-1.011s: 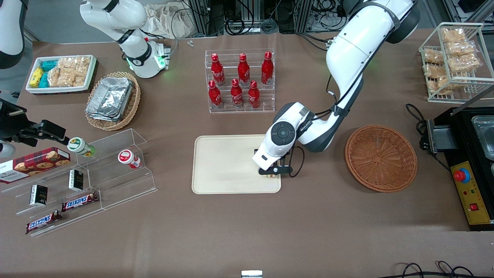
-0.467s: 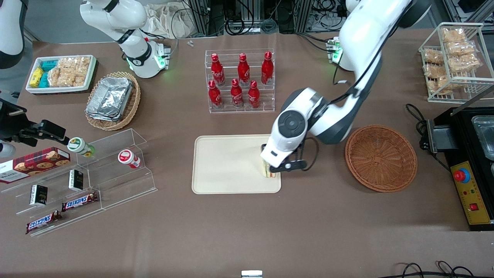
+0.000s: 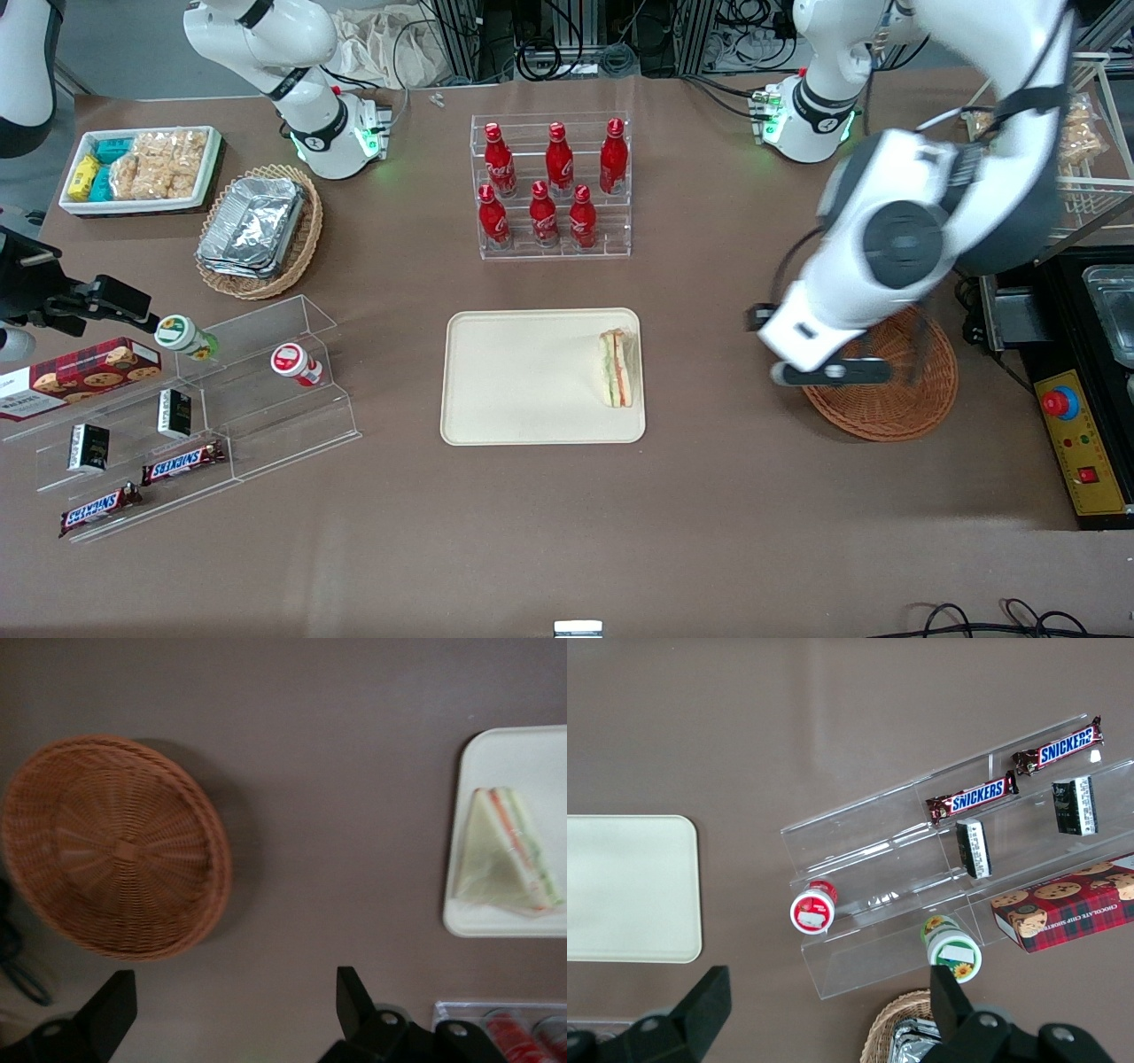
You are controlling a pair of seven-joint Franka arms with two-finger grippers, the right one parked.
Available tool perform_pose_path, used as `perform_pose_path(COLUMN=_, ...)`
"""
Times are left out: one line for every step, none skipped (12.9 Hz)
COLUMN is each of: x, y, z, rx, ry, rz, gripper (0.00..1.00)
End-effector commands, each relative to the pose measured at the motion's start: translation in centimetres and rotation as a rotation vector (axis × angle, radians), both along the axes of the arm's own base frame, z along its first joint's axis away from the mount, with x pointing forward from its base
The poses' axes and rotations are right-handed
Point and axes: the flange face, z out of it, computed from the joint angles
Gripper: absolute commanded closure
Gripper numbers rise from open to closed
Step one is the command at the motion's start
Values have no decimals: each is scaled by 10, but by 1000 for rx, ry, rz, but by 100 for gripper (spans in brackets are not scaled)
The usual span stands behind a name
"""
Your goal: Place sandwich from basket to tray
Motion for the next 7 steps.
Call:
perform_pose_path(x=-5, y=60, z=27, rx=-1, ry=2, rz=-60, gripper=0)
perform_pose_path(x=-2, y=77, z=34, rx=5, ry=-11, rz=-32, gripper=0)
perform_pose_path(x=0, y=103, z=42, rx=15, ry=-18, rz=7, gripper=0)
perform_pose_path(x=-1, y=120, z=50, rx=15, ry=-25, rz=21, gripper=0)
perform_pose_path(x=-1, y=136, z=57, rx=12, ry=-34, rz=22, gripper=0)
perform_pose_path(x=0, y=148, z=60, rx=10, ry=-38, rz=36, gripper=0)
perform_pose_path(x=-1, y=151, z=61, rx=12, ry=-37, rz=42, gripper=0)
